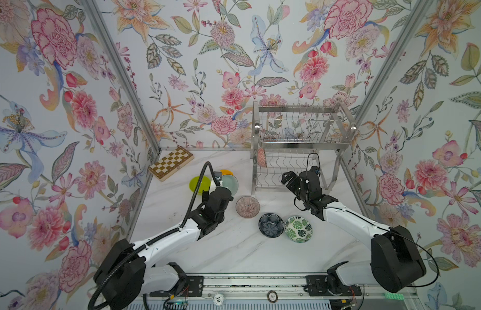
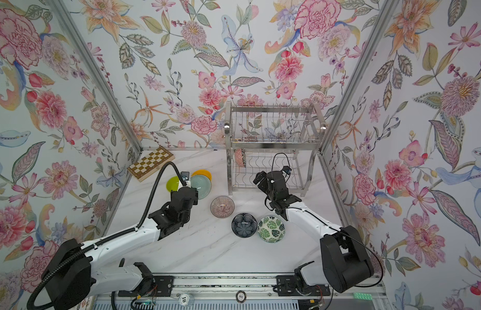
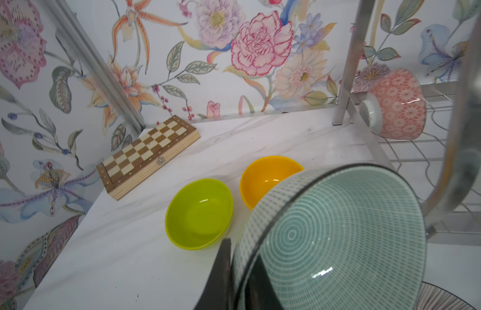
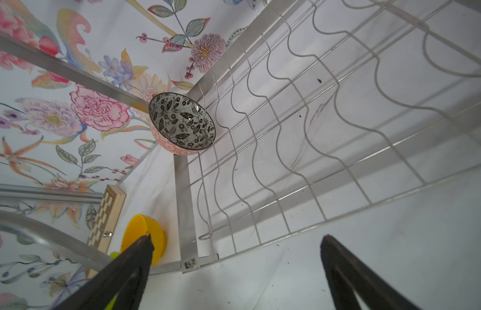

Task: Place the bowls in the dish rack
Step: 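Lift and tilt the pale green bowl with left gripper while right gripper approaches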

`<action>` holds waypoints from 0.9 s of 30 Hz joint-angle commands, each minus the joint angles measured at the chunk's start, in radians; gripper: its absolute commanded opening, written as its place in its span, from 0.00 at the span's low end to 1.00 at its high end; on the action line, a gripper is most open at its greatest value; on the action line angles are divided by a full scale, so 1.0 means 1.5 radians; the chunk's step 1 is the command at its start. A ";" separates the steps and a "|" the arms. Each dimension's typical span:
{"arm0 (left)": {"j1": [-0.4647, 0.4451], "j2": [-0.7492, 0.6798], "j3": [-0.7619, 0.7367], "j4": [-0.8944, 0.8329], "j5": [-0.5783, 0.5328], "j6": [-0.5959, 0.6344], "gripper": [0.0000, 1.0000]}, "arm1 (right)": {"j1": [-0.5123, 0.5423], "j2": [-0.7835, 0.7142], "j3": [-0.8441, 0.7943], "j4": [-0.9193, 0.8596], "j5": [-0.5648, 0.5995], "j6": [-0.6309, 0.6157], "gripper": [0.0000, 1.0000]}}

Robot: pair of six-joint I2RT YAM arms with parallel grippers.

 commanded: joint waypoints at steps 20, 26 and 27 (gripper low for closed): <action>-0.133 0.318 0.179 0.417 0.026 0.283 0.00 | 0.000 -0.156 -0.107 0.172 -0.127 0.507 0.93; -0.133 0.341 0.193 0.435 0.033 0.282 0.00 | 0.033 -0.160 -0.130 0.220 -0.112 0.585 0.86; -0.133 0.347 0.198 0.438 0.034 0.284 0.00 | 0.038 -0.161 -0.130 0.222 -0.108 0.590 0.85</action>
